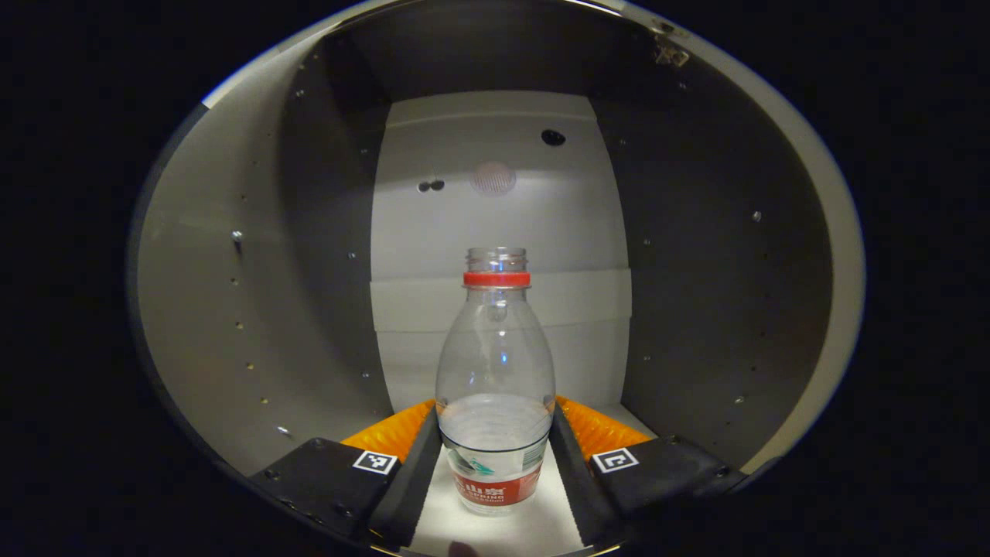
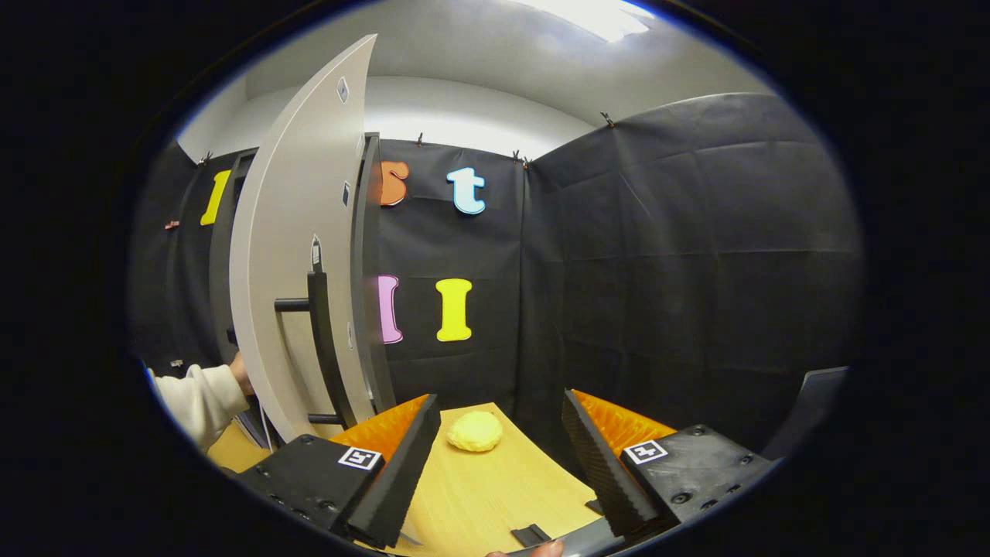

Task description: Open the cabinet door with the right hand, grasp the bottle in the cabinet with the left hand and place it on the coaster, then close the cabinet door with the right hand.

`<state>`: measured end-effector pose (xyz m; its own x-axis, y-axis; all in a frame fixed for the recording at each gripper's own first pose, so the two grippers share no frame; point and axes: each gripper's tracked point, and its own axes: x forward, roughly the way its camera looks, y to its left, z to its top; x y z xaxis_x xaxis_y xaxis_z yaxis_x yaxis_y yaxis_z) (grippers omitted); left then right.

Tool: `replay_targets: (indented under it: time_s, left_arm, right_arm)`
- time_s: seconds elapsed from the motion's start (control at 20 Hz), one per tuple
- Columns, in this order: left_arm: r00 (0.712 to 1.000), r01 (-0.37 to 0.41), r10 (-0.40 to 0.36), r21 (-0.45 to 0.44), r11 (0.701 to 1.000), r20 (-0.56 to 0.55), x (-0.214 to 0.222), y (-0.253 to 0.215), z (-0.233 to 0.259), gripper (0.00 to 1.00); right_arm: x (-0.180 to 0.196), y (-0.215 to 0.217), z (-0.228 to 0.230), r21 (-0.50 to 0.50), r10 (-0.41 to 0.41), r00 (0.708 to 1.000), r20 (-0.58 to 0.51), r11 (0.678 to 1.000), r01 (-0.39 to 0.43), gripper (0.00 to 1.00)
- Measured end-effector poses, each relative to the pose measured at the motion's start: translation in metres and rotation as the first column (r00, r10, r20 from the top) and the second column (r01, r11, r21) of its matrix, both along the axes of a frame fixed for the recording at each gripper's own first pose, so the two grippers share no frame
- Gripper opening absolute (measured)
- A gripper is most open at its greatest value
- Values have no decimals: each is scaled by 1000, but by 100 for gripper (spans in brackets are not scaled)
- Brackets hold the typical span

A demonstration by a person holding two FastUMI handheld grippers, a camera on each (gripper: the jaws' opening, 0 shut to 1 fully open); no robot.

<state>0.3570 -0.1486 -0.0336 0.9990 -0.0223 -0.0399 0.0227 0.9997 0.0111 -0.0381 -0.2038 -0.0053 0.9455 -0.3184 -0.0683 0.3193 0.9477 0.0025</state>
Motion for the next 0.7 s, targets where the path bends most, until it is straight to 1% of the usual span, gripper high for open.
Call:
replay_targets:
  time_s: [0.15,0.4,0.7]
  left_arm:
    - [999,23,-23,-21,1000,27,-36,11,17,77]
    - [997,47,-46,-14,999,67,-107,37,29,76]
    - [995,62,-60,-28,998,75,-191,71,11,76]
  right_arm:
    - [2,2,0,1,13,1000,8,1000,-13,98]
    - [1,12,0,20,34,999,16,999,-34,98]
    - [2,20,7,19,35,998,44,999,-36,98]
